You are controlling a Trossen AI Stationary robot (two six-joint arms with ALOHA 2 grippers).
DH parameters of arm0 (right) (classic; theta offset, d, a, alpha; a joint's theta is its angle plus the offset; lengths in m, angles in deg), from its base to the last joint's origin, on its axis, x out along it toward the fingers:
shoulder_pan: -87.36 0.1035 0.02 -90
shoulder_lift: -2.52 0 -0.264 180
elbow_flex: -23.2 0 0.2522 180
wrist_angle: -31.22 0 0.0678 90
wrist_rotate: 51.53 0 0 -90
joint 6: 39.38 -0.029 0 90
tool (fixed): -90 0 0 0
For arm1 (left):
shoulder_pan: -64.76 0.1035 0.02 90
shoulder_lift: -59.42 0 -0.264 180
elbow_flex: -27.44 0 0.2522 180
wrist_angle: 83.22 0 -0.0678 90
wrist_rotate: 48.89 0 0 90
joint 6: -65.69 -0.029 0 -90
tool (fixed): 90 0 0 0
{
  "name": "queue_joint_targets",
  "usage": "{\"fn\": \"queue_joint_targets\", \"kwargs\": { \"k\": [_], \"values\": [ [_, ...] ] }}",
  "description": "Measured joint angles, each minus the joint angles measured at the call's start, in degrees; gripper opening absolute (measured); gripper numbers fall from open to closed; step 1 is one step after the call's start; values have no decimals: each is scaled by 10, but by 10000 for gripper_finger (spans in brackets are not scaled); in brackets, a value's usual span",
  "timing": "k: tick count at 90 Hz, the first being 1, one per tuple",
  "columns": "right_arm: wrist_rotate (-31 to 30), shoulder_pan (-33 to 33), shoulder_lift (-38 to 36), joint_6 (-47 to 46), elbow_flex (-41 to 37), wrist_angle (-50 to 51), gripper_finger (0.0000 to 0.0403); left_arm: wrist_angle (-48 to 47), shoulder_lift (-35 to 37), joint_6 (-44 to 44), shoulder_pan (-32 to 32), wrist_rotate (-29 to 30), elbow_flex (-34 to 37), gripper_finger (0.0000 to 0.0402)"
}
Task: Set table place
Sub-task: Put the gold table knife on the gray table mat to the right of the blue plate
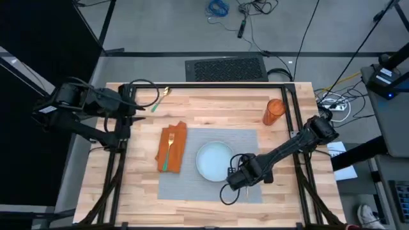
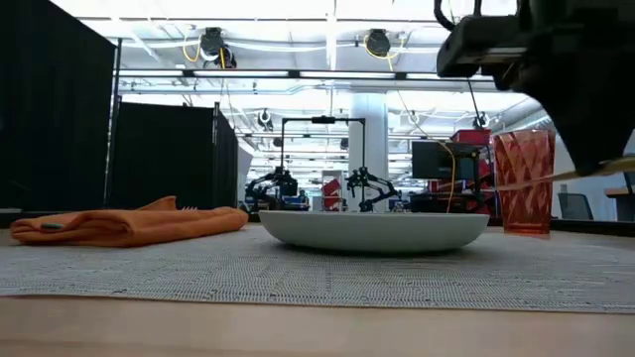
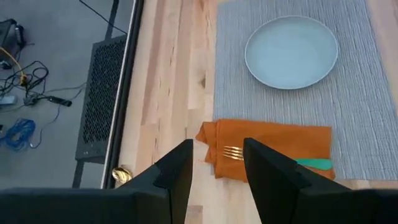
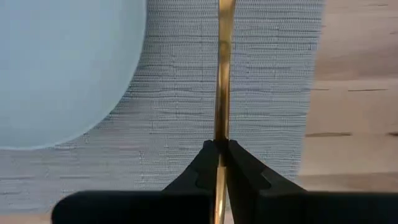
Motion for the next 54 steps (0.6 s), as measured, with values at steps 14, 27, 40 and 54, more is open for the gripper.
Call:
{"fn": "queue_joint_targets", "kwargs": {
  "k": [14, 27, 40, 54],
  "values": [
    [-10, 0, 0, -1, 0, -4, 0, 0, 0, 1, 0, 0, 0, 127],
    [-9, 1, 0, -1, 0, 10, 0, 0, 0, 1, 0, 0, 0, 127],
    [-1, 2, 0, -2, 0, 38, 0, 0, 0, 1, 0, 0, 1, 127],
    [20, 2, -1, -2, 0, 54, 0, 0, 0, 1, 0, 0, 1, 127]
  ]
}}
